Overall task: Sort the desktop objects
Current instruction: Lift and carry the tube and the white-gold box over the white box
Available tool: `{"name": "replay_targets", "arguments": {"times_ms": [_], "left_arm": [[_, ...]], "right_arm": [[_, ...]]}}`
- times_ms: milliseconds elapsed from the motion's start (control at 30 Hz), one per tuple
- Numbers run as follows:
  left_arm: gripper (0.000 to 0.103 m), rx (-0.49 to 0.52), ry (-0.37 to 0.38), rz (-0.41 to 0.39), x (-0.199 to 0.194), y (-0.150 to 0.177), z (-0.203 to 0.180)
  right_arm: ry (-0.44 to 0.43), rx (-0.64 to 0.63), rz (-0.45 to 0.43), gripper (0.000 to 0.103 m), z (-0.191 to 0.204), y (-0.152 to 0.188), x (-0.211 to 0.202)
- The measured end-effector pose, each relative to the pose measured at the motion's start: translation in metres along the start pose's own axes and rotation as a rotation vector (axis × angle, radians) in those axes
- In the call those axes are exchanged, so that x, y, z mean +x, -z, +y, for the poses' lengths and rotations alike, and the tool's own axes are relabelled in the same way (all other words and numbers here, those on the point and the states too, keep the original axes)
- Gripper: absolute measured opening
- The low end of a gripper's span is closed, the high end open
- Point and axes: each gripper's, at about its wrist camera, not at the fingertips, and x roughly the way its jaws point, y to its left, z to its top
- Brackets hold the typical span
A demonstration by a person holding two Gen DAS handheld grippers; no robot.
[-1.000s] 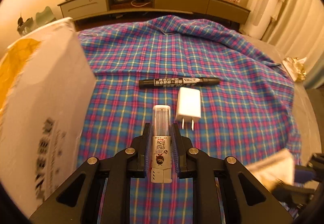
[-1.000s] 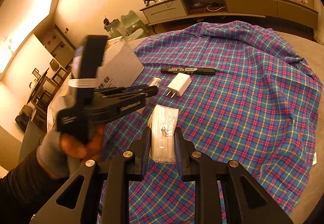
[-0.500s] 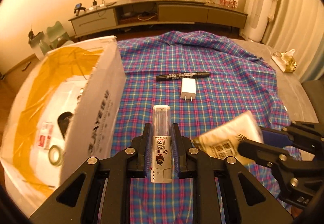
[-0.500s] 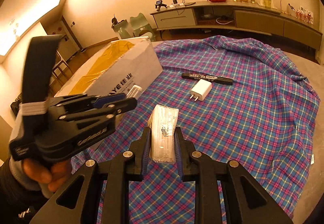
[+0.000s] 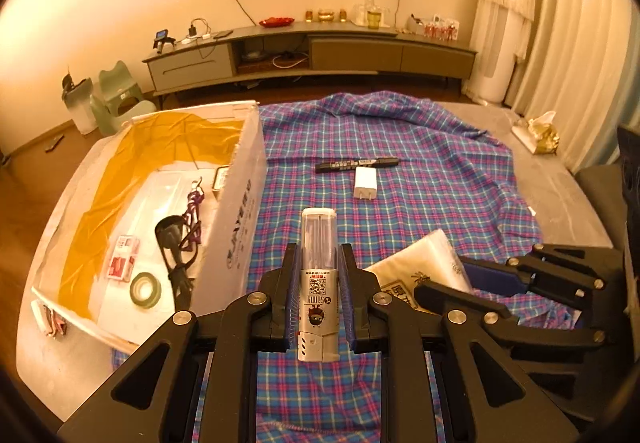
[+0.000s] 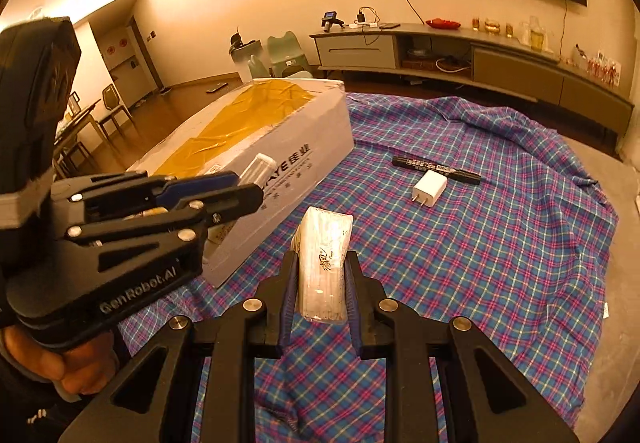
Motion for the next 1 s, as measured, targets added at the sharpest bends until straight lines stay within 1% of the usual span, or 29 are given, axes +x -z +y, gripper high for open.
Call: {"name": "replay_targets", "arguments": {"times_ms": [200,333,567,800,1000], "left_arm": [[0.018,-0.006,0.026,-0.023,-0.017,0.005,0.013],[0.018,-0.02,0.043,-0.036,-0.025,0.008,0.025],[0.018,-0.083,0.081,-0.069,-0.039,0.007,0.057],[0.018,-0.199,0.145,-0.079,-0.045,0.006,0.107],[0.018,-0.235,0.147,-0.098,-0.047,0.002,0.136]], "right_arm": [[0.007,0.003,-0.017,0.024,0.024,0.008,-0.008],[0.016,-0.012,-0.028,0.024,0.041,0.005,-0.01],[0.016,-0.032,-0.042,0.024,0.066,-0.016,-0.014],[0.025,-0.075,-0.055,0.024,0.091,-0.043,-0.014],[0.04,-0.11,-0.044,0.024,0.106,-0.062,-0.005]]}}
